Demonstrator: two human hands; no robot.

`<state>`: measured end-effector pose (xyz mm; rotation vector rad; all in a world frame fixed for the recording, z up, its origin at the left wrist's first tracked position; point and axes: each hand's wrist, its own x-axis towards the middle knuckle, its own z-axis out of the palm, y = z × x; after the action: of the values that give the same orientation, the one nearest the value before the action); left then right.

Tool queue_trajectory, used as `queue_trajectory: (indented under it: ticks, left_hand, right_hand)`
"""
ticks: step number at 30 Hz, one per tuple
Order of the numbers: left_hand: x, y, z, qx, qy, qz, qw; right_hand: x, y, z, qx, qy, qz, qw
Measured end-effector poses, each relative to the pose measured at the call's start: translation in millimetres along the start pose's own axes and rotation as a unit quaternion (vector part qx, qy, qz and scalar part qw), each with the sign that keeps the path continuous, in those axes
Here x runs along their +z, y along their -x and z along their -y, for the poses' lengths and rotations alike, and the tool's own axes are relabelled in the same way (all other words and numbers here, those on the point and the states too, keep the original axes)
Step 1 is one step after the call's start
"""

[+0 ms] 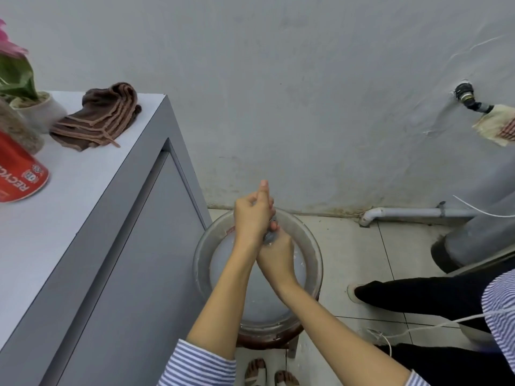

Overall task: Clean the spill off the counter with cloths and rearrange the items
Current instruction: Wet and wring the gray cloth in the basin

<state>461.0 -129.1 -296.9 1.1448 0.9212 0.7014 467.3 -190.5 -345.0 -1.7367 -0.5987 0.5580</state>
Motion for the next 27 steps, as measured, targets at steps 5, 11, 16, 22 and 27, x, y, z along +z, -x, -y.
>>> queue_trajectory:
  ticks: [5, 11, 16, 22, 27]
  left_hand:
    - [-8, -4, 11, -0.054, 0.079, -0.086, 0.992]
    - [-19, 5, 17, -0.025, -0.056, -0.028, 0.998]
    - [-36, 5, 27, -0.017, -0.145, 0.048, 0.988]
    - [-35, -9, 5, 0.057, -0.098, 0.0, 0.994]
    - [-21, -12, -24, 0.126, -0.089, 0.028, 0.988]
  right_hand:
    - [6, -1, -17, -0.034, 0.069, 0.015, 0.997]
    - [-5, -13, -22, 0.034, 0.119, -0.028, 0.992]
    - [-15, -24, -3, 0.023, 0.026, -0.028, 0.999]
    - [-29, -21, 7, 0.026, -0.152, 0.068, 0.986]
    - [-41, -23, 16, 0.014, -0.156, 0.038, 0.987]
